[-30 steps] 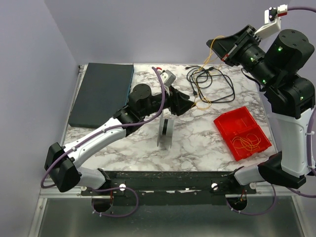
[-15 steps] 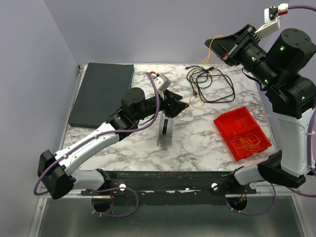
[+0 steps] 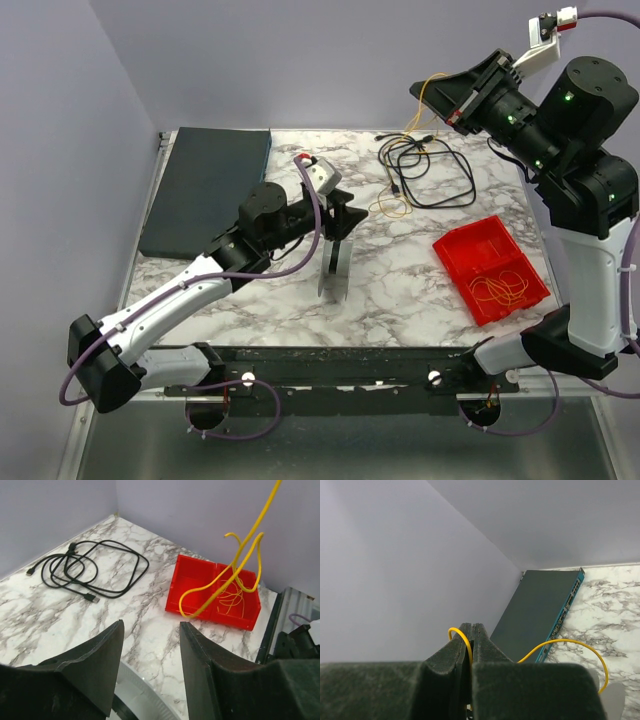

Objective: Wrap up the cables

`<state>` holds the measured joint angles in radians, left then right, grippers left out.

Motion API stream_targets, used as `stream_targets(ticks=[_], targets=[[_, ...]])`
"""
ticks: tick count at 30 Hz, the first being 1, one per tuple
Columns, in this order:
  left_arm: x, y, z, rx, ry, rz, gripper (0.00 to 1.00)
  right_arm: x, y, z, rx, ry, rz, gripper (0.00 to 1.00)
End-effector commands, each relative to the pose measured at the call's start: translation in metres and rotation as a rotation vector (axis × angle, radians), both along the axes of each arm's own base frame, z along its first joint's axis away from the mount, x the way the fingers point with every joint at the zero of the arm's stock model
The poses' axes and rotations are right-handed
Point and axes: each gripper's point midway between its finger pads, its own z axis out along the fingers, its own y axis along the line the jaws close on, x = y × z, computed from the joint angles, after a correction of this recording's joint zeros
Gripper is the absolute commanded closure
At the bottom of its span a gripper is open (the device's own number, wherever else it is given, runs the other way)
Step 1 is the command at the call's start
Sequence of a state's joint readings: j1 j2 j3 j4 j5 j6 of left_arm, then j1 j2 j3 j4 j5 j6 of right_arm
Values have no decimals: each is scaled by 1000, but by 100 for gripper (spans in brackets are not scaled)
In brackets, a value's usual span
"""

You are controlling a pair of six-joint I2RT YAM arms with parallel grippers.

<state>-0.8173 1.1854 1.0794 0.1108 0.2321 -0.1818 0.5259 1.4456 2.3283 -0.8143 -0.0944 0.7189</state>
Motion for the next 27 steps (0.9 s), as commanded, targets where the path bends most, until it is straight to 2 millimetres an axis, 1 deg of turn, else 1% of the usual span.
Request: stream_targets(ticks=[1, 7, 12, 16, 20, 24, 27], targets=[[5, 18, -6, 51, -55, 69, 50, -4, 4, 2, 8, 3, 36, 99], [-1, 14, -3, 63, -110, 28, 50, -2, 6, -2, 6, 13, 39, 99], [18, 13, -1, 68, -170, 105, 47, -2, 10, -3, 11, 18, 61, 99], [22, 7, 7, 53, -262, 95, 45, -3, 14, -3, 13, 21, 79, 99], [10, -5, 17, -5, -358, 4, 43, -3, 15, -5, 9, 25, 85, 99], [-2, -19, 21, -39, -386, -93, 43, -2, 15, -6, 8, 30, 82, 99], [-7, -25, 24, -68, -385, -134, 42, 0, 15, -8, 3, 35, 77, 99]])
